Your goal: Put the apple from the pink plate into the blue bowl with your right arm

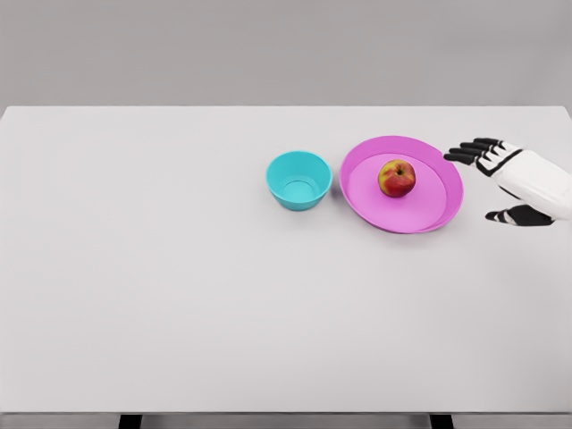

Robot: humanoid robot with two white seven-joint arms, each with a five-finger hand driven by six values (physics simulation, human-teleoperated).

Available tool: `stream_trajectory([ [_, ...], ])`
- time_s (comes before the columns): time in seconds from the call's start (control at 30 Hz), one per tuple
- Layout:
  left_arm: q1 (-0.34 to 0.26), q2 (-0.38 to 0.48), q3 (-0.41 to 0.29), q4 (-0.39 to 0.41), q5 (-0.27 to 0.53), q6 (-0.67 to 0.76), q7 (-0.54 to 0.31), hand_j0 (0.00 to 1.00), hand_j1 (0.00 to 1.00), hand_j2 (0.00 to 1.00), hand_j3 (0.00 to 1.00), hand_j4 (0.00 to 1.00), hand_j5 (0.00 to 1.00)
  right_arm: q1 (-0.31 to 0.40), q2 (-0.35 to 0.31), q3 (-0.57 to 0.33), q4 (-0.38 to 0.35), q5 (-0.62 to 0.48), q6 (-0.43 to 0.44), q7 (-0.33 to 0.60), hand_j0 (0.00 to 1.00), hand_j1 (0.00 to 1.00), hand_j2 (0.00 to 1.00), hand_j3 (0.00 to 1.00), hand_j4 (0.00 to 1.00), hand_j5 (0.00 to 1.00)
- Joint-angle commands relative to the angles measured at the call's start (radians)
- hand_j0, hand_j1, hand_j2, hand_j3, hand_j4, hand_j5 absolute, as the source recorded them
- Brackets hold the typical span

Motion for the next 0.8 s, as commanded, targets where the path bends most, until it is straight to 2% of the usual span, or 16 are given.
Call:
stream_trajectory([
  [0.0,0.0,0.0,0.0,-0.001,0.0,0.0,0.0,1.0,1.0,1.0,1.0,1.0,1.0,0.0,0.0,0.003,0.002,-0.007,0.0,0.003,1.0,1.0,1.0,1.0,1.0,1.0],
  [0.03,0.0,0.0,0.0,-0.001,0.0,0.0,0.001,1.0,1.0,1.0,1.0,1.0,1.0,-0.002,0.001,-0.005,0.012,-0.01,0.0,0.001,1.0,1.0,1.0,1.0,1.0,1.0],
  [0.1,0.0,0.0,0.0,-0.001,0.0,0.0,0.0,1.0,1.0,1.0,1.0,1.0,1.0,-0.006,0.007,-0.042,0.076,-0.011,0.0,0.001,1.0,1.0,1.0,1.0,1.0,1.0],
  [0.13,0.0,0.0,0.0,-0.001,0.0,0.0,0.0,1.0,1.0,1.0,1.0,1.0,1.0,-0.023,0.032,-0.04,0.09,-0.005,0.0,0.013,1.0,1.0,1.0,1.0,1.0,1.0],
  [0.23,0.0,0.0,0.0,0.001,0.0,0.0,0.001,1.0,1.0,1.0,1.0,1.0,1.0,-0.14,0.084,-0.04,0.151,-0.007,0.0,0.389,1.0,1.0,1.0,1.0,1.0,1.0],
  [0.27,0.0,0.0,0.0,-0.001,0.0,0.0,0.0,1.0,1.0,1.0,1.0,1.0,1.0,-0.167,0.092,-0.04,0.167,-0.007,0.0,0.472,1.0,1.0,1.0,1.0,1.0,1.0],
  [0.33,0.0,0.0,0.0,-0.001,0.0,0.0,0.0,1.0,1.0,1.0,1.0,1.0,1.0,-0.221,0.135,-0.031,0.225,0.002,0.0,0.562,1.0,1.0,1.0,1.0,1.0,1.0],
  [0.4,0.0,0.0,0.0,-0.001,0.0,0.0,0.0,1.0,1.0,1.0,1.0,1.0,1.0,-0.252,0.155,-0.022,0.248,0.013,0.0,0.578,1.0,1.0,1.0,1.0,1.0,1.0],
  [0.43,0.0,0.0,0.0,0.001,0.0,0.0,0.0,1.0,1.0,1.0,1.0,1.0,1.0,-0.299,0.178,0.018,0.249,0.018,0.0,0.624,1.0,1.0,1.0,1.0,1.0,1.0],
  [0.5,0.0,0.0,0.0,0.001,0.0,0.0,0.0,1.0,1.0,1.0,1.0,1.0,1.0,-0.397,0.237,0.099,0.298,0.018,0.0,0.624,1.0,1.0,1.0,1.0,1.0,1.0],
  [0.57,0.0,0.0,0.0,-0.001,0.0,0.0,0.001,1.0,1.0,1.0,1.0,1.0,1.0,-0.459,0.282,0.164,0.318,0.018,0.0,0.624,1.0,1.0,1.0,1.0,1.0,1.0],
  [0.6,0.0,0.0,0.0,-0.001,0.0,0.0,0.0,1.0,1.0,1.0,1.0,1.0,1.0,-0.489,0.308,0.194,0.351,0.018,0.0,0.624,1.0,1.0,1.0,1.0,1.0,1.0],
  [0.77,0.0,0.0,0.0,0.001,0.0,0.0,0.001,1.0,1.0,1.0,1.0,1.0,1.0,-0.538,0.362,0.254,0.455,0.019,0.0,0.624,1.0,1.0,1.0,1.0,1.0,1.0],
])
